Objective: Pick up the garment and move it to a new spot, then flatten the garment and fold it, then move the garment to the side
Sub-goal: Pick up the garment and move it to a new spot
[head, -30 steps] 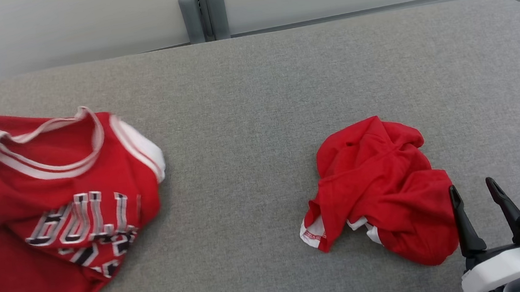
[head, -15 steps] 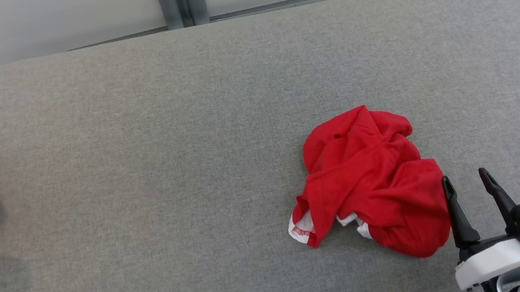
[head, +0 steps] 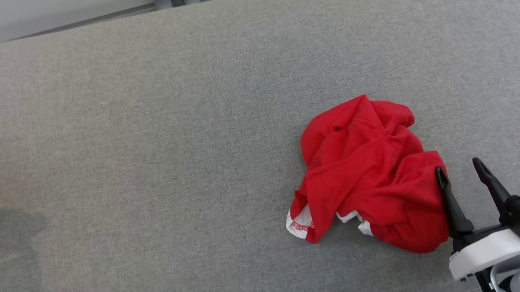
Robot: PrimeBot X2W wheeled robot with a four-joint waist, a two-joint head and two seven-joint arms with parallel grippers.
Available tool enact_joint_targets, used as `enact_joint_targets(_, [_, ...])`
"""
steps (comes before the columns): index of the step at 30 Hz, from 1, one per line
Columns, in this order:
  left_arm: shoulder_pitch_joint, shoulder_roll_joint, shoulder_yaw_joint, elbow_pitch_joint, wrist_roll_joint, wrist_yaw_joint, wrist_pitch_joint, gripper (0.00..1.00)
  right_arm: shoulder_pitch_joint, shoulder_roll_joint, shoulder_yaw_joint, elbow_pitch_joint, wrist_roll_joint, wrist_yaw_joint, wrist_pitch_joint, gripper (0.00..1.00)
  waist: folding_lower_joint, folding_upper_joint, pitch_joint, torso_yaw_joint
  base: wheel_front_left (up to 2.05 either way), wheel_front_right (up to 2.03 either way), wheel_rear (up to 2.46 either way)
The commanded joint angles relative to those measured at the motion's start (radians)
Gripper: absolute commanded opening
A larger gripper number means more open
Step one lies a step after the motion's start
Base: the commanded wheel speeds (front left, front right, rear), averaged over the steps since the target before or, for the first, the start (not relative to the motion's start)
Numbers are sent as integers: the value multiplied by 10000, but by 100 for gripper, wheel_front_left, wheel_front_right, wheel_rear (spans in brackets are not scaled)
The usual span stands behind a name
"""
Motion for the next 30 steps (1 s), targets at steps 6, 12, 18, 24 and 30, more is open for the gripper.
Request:
enact_joint_targets(6, [467, -1210, -203, 1435, -277, 152, -743, 100, -246, -141, 130, 54, 28, -3, -31, 100, 0, 0, 195, 50, 0, 0, 0])
enact_joint_targets(12, [1033, -2076, 318, 912, -224, 608, -1757, 100, 59, -78, -62, 92, -5, -3, -31, 100, 0, 0, -233, 194, 0, 0, 0])
enact_joint_targets(18, [2814, -2940, 1050, -2232, 762, 842, -1788, 100, 488, -64, 24, 21, -169, -3, -31, 100, 0, 0, -1180, 380, 0, 0, 0])
enact_joint_targets(24, [5225, -4038, 1003, -4856, 1643, 872, -1789, 100, 752, -29, 121, -332, -371, -3, -31, 100, 0, 0, -2153, 312, 0, 0, 0])
enact_joint_targets(30, [7005, -5042, 945, -5774, 1954, 187, -1791, 100, 838, -142, 245, -871, -486, -3, -31, 100, 0, 0, -2672, 241, 0, 0, 0])
